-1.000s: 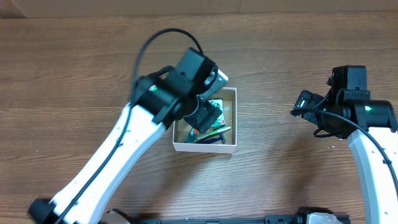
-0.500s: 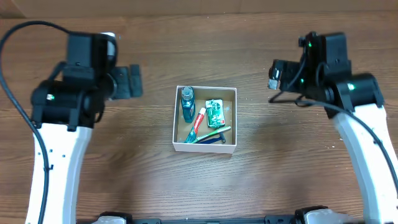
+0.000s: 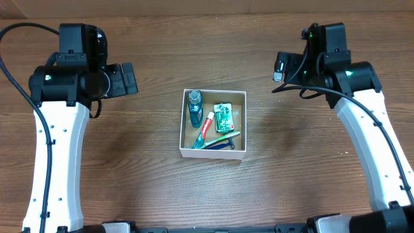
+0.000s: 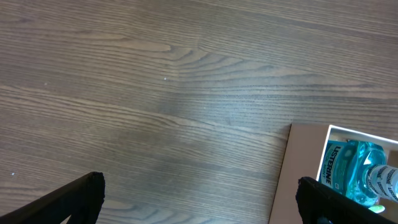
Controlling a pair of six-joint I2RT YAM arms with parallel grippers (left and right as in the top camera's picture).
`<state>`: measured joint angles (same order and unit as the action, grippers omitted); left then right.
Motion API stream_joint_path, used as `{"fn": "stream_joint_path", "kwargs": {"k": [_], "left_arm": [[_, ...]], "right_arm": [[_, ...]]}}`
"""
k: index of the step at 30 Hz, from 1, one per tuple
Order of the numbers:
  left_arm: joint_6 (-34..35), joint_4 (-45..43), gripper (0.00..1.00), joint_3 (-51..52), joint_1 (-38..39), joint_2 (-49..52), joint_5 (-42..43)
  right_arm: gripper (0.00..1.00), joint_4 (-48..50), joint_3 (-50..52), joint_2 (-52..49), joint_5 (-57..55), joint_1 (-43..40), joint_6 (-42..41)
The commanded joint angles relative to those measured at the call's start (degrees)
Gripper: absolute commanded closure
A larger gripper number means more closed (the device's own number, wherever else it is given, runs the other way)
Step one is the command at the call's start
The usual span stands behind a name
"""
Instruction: Pack container
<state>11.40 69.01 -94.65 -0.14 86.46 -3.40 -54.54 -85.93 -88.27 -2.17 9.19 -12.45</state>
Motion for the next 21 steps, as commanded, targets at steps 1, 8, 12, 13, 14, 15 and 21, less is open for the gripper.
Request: {"fn": "stream_joint_path", "kwargs": {"k": [1,8,12,13,14,15,21], "left_arm": [[-1.6,0.4,0.00,0.0,-0.2,-5.6,0.9],[-3.0,-6.7,0.00,17.4,-0.2,-26.9,0.9],[-5.6,-13.7,0.00,32.0,-0.2,-42.0,0.4],[-5.4,-15.1,0.00,35.9,-0.2,-46.7,0.4],[-4.2,-15.9,0.00,39.0,-0.2,-50.4,0.4],[-3.3,-16.2,0.00,40.8,-0.2,-52.5,0.3],[-2.4,-15.2,0.00,47.3,-0.2,-56.7,0.5]], "right_arm": [[0.00,-0.4,0.7,8.7,-2.1,0.1,-2.0],[0.00,5.3,17.6,28.6,-4.3,0.1,-2.6],[0.00,9.9,31.0,42.0,-5.8,0.1,-2.6],[0.00,10.2,35.1,46.8,-5.9,0.1,-3.0],[0.00,9.7,37.7,50.2,-7.0,0.1,-4.5],[0.00,8.9,39.2,52.4,-8.1,0.1,-5.9],[0.00,4.3,41.6,57.0,-9.8,0.1,-9.1]]}}
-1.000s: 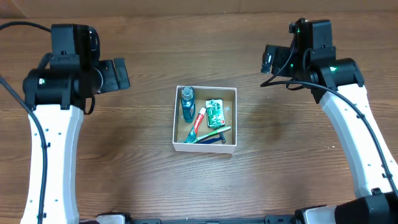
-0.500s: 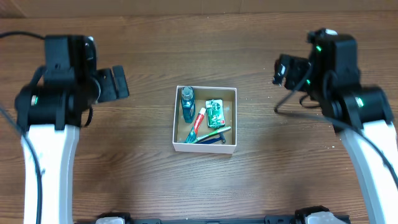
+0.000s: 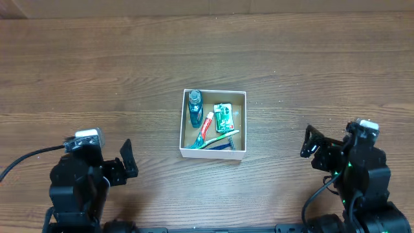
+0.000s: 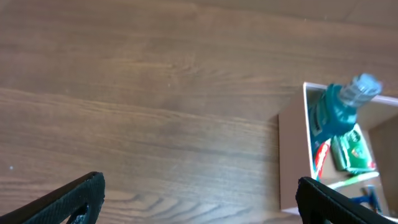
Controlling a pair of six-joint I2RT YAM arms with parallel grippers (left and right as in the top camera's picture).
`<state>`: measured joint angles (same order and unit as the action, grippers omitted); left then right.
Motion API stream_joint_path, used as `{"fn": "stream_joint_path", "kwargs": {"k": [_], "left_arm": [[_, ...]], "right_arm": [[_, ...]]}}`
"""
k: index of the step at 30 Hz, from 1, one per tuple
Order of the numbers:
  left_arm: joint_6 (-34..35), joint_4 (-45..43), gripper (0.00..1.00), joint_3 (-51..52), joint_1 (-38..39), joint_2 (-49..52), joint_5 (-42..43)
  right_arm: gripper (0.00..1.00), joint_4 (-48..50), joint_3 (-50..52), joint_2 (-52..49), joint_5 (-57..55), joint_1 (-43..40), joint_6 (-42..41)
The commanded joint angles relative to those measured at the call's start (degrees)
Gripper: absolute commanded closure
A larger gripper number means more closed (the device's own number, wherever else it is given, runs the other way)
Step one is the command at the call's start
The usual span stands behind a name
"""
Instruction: Pack container
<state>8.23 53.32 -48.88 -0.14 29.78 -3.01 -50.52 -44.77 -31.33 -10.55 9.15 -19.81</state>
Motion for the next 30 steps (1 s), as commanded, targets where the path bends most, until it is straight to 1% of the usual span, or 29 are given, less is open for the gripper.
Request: {"fn": "stream_joint_path", "kwargs": {"k": [1,9,19,21,23,26,28,30], "left_arm": [[0.8,1.1,0.00,1.6,-0.2,0.2,0.1],[0.8,6.4,0.00,1.6,-0.2,0.6,0.1],[0.8,6.5,0.00,1.6,-0.2,0.6,0.1],[0.8,6.5,0.00,1.6,-0.2,0.6,0.1],[0.8,6.5,0.00,1.6,-0.2,0.6,0.1],[0.8,6.5,0.00,1.6,-0.2,0.6,0.1],[0.8,6.5,0.00,1.6,-0.2,0.6,0.1],[0.8,6.5,0.00,1.6,-0.2,0.6,0.1]], "right_arm": [[0.00,0.3,0.5,0.1,-1.4,0.1,-1.7],[0.00,0.3,0.5,0.1,-1.4,0.1,-1.7],[0.00,-0.2,0.5,0.7,-1.4,0.1,-1.7],[0.00,-1.3,0.5,1.7,-1.4,0.1,0.2],[0.00,-1.7,1.8,4.9,-1.4,0.1,0.8],[0.00,0.3,7.1,11.3,-0.7,0.1,2.1],[0.00,4.3,12.8,17.2,1.8,0.1,5.0],[0.00,7.8,18.0,23.8,3.0,0.1,6.1]]}}
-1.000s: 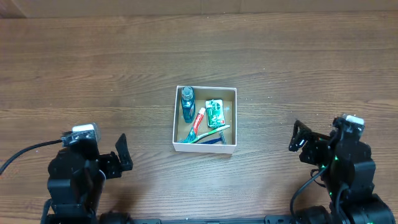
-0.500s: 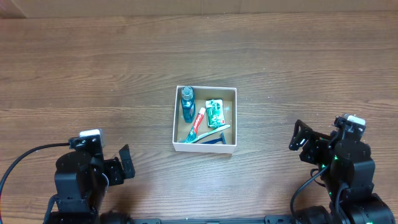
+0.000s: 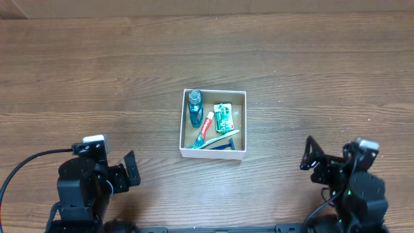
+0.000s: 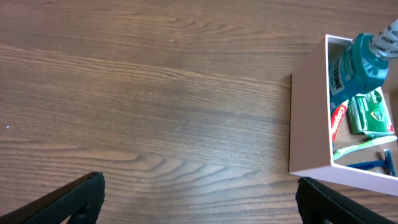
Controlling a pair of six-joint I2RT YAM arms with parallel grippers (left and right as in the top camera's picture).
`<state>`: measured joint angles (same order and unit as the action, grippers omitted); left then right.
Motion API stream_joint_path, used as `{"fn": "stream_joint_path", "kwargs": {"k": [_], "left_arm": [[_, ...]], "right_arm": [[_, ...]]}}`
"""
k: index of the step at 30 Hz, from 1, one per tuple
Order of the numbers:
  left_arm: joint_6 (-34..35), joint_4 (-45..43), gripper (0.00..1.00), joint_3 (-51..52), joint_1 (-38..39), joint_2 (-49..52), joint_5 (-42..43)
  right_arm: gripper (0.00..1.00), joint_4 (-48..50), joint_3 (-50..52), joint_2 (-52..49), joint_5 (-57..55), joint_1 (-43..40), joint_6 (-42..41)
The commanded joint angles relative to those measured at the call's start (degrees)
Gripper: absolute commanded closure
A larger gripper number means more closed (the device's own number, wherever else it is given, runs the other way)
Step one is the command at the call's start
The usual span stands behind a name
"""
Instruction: Pack container
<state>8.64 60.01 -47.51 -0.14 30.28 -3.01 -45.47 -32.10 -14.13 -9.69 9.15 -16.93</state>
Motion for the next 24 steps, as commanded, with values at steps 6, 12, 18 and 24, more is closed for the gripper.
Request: {"fn": "stream_joint_path", "kwargs": {"k": [6,12,18,24], "left_arm": [[0.4,-0.2,0.00,0.2,-0.2,0.1,0.1],[0.4,-0.2,0.00,0.2,-0.2,0.1,0.1],[0.4,-0.2,0.00,0.2,-0.2,0.1,0.1],[0.4,-0.2,0.00,0.2,-0.2,0.1,0.1]], "right_arm": [[0.00,13.8,13.7,14.0,4.0,0.0,7.5],[0.00,37.9,24.6,14.0,6.0,0.0,18.8],[0.00,40.5,31.6,14.0,9.4,-0.1,26.1],[0.00,40.7,31.6,14.0,9.6,-1.0,26.2]]}}
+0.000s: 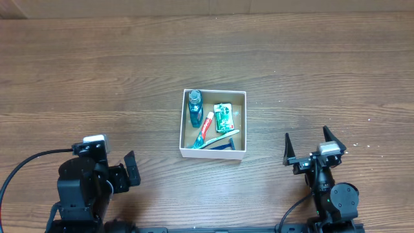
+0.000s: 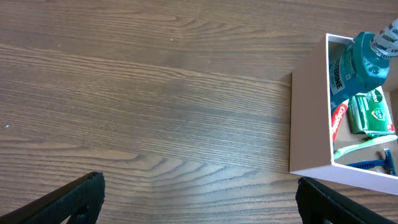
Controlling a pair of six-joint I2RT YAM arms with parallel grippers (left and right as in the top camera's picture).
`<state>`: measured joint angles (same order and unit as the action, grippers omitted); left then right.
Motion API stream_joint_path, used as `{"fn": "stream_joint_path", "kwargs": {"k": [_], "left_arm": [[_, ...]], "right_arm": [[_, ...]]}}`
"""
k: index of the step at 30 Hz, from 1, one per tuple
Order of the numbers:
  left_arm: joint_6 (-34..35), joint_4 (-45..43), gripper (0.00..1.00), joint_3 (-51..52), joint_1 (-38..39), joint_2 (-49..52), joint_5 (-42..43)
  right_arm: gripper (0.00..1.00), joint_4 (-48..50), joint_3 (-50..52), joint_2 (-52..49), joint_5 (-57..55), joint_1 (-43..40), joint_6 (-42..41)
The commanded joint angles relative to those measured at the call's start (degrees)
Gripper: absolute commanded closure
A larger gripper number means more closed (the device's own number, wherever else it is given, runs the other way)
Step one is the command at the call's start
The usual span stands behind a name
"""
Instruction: Pack container
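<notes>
A white box (image 1: 212,154) stands mid-table. Inside lie a blue mouthwash bottle (image 1: 195,107), a red-and-white toothpaste tube (image 1: 206,127), a green packet (image 1: 224,116), a green toothbrush (image 1: 221,137) and a blue razor (image 1: 220,146). My left gripper (image 1: 130,170) is at the near left, open and empty, well away from the box. The left wrist view shows its fingertips (image 2: 71,198) wide apart over bare wood, with the box (image 2: 308,112) and bottle (image 2: 354,59) at the right. My right gripper (image 1: 310,145) is at the near right, open and holding nothing.
The brown wooden table (image 1: 97,77) stretches around the box on all sides. A black cable (image 1: 26,162) loops by the left arm's base at the near left. Both arms sit folded low near the front edge.
The right arm has folded in closer to its base, and its open fingers now point toward the far side. The left arm and the box's contents are unchanged.
Both arms were stretched out at the far side, flanking the filled box with open grippers. Then both stood drawn back to the near edge. The left settled at the near left, and the right has since folded lower. The box kept its place and contents throughout.
</notes>
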<state>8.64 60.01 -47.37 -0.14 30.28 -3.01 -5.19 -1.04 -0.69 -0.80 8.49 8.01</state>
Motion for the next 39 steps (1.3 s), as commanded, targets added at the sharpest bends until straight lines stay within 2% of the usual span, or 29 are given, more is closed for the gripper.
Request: {"fn": "stream_joint_path", "kwargs": {"k": [1,24,29,31,34,39], "left_arm": [[0.4,-0.2,0.00,0.0,-0.2,0.1,0.1],[0.4,-0.2,0.00,0.1,-0.1,-0.1,0.1],[-0.1,-0.3,0.00,4.3,1.8,-6.4,-1.4],[0.0,-3.2,0.00,9.7,2.0,-10.7,-1.4],[0.4,-12.3,0.00,18.9,2.1,-16.7,-1.0],[0.1,-39.9,0.00,34.7,2.1,-25.4,-0.8]], "right_arm": [[0.00,0.4,0.6,0.5,0.7,-0.3,1.2],[0.00,0.4,0.6,0.5,0.7,-0.3,1.2],[0.00,0.4,0.5,0.5,0.7,-0.3,1.2],[0.00,0.4,0.6,0.5,0.7,-0.3,1.2],[0.00,0.4,0.6,0.5,0.7,-0.3,1.2],[0.00,0.4,0.6,0.5,0.7,-0.3,1.2]]}}
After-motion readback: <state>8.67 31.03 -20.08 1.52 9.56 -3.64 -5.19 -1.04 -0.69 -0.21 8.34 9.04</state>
